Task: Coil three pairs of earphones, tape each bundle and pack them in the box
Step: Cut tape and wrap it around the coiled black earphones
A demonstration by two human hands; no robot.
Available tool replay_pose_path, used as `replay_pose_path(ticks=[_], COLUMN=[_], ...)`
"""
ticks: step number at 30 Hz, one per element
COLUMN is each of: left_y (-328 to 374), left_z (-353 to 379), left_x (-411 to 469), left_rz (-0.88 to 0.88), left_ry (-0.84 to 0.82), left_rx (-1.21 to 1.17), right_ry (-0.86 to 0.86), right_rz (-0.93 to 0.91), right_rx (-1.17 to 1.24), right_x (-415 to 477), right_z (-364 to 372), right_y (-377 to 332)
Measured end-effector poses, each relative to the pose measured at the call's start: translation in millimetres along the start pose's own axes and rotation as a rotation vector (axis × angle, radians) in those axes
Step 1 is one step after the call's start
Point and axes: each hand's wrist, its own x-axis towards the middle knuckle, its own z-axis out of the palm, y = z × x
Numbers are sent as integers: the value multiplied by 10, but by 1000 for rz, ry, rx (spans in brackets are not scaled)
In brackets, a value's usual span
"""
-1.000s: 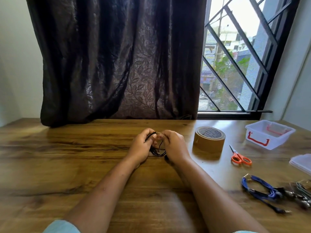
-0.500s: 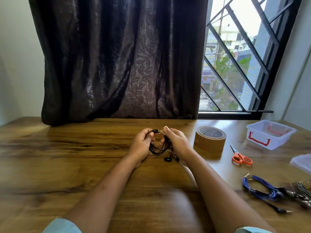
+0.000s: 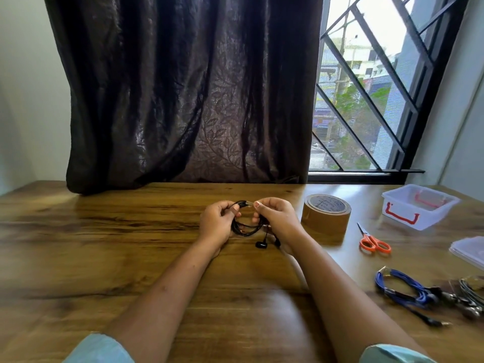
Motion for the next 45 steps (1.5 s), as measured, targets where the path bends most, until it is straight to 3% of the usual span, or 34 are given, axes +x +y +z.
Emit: replay_pose_path(ticks=[9, 15, 20, 28, 34, 38, 41, 45], left_y=[123, 205, 287, 482, 446, 498, 480, 505], left_z=[-32, 77, 276, 785, 908, 948, 957, 873], left_x=[-269, -582, -900, -1402, -1597, -1683, -1724, -1752], left_rz=[-22, -10, -14, -85, 14, 81, 87, 36], left_ry=[-23, -130, -185, -182, -75, -59, -26, 76], left_rx=[-69, -85, -98, -84, 463, 593, 574, 508], right_ry=[-121, 47, 178, 357, 379, 355, 345, 389], right_rz=[102, 117, 99, 68, 54, -73, -126, -178], right_rx=[239, 516, 535, 275, -467, -797, -888, -810], right_x=[-264, -532, -894, -1333, -1618, -1760, -1840, -1940], right_z=[-192, -147, -363, -912, -1088, -1027, -1004, -1028], right_y=[-179, -221, -233, -234, -108, -98, -123, -208])
